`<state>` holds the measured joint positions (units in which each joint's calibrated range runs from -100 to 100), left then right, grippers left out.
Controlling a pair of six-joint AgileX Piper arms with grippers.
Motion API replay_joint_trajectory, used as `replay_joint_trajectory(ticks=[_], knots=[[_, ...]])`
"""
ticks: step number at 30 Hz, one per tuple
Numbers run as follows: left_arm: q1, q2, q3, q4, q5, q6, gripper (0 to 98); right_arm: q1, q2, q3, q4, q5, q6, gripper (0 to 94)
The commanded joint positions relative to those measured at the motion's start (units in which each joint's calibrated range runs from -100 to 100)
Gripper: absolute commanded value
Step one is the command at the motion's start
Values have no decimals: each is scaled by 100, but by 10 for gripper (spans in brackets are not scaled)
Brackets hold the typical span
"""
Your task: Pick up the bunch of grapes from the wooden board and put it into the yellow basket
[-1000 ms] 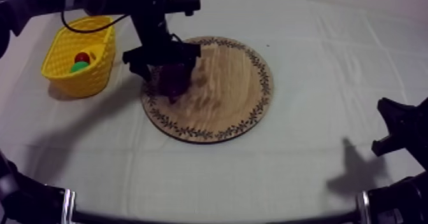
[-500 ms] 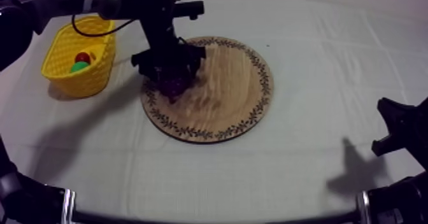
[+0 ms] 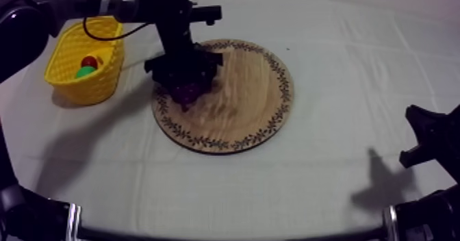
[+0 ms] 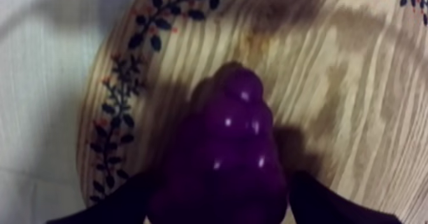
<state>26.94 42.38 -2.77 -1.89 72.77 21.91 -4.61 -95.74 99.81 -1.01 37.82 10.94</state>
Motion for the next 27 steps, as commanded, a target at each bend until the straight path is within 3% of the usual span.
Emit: replay_joint_trajectory(ticks=[1, 6, 17, 27], knots=[[-3, 39, -43, 5, 31, -3, 809, 2, -1, -3, 1, 0, -2, 4], [-10, 108, -132, 10, 118, 7, 729, 2, -1, -3, 1, 0, -3, 4], [-8, 9, -115, -44, 21, -97, 393, 2, -1, -3, 1, 0, -1, 4], [-188, -1030, 270, 23, 496, -217, 350, 2, -1, -3, 1, 0, 2, 4]])
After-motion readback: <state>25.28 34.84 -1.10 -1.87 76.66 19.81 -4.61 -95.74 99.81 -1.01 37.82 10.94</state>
